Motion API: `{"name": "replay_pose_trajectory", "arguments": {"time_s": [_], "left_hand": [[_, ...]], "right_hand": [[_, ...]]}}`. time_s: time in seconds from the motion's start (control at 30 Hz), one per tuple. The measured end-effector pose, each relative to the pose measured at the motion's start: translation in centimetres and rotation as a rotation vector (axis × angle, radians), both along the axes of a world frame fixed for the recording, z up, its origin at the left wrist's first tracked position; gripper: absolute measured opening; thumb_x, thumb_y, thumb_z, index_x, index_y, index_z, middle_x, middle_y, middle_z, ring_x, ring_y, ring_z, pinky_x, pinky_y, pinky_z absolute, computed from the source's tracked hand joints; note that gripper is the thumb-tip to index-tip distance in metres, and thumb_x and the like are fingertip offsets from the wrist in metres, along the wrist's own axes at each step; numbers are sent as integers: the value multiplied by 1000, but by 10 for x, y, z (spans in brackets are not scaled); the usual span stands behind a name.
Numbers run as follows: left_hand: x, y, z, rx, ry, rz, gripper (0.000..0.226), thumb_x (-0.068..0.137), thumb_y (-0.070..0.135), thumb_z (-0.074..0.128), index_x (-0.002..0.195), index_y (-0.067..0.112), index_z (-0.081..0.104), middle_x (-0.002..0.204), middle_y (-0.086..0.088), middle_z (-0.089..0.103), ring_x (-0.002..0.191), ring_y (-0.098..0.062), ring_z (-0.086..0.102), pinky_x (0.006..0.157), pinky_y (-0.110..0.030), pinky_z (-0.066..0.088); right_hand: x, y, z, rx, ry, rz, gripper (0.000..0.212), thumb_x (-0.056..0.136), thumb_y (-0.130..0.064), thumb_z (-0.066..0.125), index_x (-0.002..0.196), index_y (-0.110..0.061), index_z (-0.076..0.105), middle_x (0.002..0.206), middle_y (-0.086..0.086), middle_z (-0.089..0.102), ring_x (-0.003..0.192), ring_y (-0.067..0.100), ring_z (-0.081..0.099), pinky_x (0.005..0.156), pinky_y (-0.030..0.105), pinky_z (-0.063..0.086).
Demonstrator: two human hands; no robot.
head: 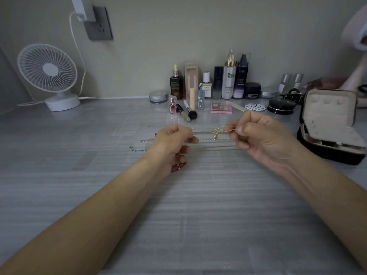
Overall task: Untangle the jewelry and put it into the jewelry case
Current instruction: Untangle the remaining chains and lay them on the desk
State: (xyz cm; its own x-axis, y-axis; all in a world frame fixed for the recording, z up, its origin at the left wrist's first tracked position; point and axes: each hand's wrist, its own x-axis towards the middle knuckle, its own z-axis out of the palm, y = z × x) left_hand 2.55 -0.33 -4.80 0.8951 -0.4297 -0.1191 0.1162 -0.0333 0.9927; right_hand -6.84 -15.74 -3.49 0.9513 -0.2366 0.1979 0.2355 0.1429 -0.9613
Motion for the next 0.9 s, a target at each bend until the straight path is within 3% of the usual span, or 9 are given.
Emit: {"name": "replay_pose_trajectory", "arguments": {"time_s": [0.17,0.23,0.37,0.47,0.57,0.7,0.8,0.9], "left_hand": [[-2,-1,0,-22,0,-24,20,86,8,54,69,17,49,70,0,65,47,-11,44,38,-17,31],[-3,-2,0,-30,-8,-42,19,86,8,54,70,17,49,69,0,67,45,-10,45,38,-18,31],[-3,-2,0,-75,-19,-41,19,88,8,53,73,17,46,67,1,68,45,-9,47,39,-19,33],[1,1,3,-187,-5,6,17,90,9,50,76,17,45,65,1,69,44,-8,51,38,-19,38],[6,3,4,-286,67,61,15,91,10,47,78,16,47,59,3,68,47,-8,59,41,-20,45],[10,3,3,-328,126,98,14,89,11,47,75,14,45,54,3,53,45,-9,53,42,-21,44],[10,4,7,-250,116,87,21,86,13,46,67,17,40,48,5,44,43,-10,41,42,-21,35],[0,2,8,-28,-87,-68,28,86,11,48,60,17,40,43,6,40,44,-13,35,44,-22,27]], "right_hand": [[2,-2,-3,110,16,50,23,62,1,50,49,-18,53,64,7,66,45,8,50,38,16,31],[3,-2,-5,209,28,114,18,56,0,57,54,-17,50,58,4,59,41,7,43,38,15,29],[2,-3,-7,327,43,249,28,42,-10,73,62,-19,54,49,-5,42,37,4,32,36,15,27],[0,-5,-4,278,97,204,23,58,-1,63,72,-17,52,45,-6,32,35,4,28,37,17,21],[1,-6,-5,157,130,79,26,81,8,36,77,-15,48,44,-6,30,36,4,27,38,18,20],[2,-4,-5,57,159,-43,31,82,12,33,78,-13,49,44,-7,30,36,4,25,37,17,20],[2,-5,-3,55,158,-72,30,83,10,34,75,-13,51,43,-8,28,36,5,24,37,18,20],[0,-4,0,84,158,-31,28,84,7,34,75,-13,50,43,-7,29,36,4,25,37,17,19]]}}
